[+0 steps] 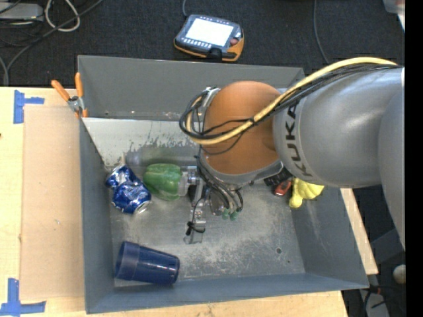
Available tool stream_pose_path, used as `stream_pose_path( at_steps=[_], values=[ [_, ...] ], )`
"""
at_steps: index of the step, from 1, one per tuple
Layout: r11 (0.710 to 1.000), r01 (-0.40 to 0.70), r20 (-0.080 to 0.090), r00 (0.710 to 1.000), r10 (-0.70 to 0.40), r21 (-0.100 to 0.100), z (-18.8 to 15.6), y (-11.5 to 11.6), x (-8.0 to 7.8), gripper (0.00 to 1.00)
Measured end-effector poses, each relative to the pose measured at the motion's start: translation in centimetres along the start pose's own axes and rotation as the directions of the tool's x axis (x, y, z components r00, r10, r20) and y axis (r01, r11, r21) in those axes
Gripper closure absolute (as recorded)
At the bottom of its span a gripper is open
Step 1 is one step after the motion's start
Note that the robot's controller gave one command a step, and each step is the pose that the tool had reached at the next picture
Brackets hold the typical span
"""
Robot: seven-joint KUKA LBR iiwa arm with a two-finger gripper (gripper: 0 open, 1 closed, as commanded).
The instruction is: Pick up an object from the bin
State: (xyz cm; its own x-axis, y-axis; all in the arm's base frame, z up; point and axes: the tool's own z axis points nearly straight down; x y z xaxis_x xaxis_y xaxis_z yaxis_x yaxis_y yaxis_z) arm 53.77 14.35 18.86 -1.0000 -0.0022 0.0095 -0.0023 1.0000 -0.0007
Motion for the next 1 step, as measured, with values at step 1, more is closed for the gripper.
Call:
stream_pose_path(
  at_steps=[1],
  values=[
    [1.000, -0.005, 0.007, 1.000, 0.005, -0.001, -0.34, -0.10, -0.19, 0.00]
  ],
)
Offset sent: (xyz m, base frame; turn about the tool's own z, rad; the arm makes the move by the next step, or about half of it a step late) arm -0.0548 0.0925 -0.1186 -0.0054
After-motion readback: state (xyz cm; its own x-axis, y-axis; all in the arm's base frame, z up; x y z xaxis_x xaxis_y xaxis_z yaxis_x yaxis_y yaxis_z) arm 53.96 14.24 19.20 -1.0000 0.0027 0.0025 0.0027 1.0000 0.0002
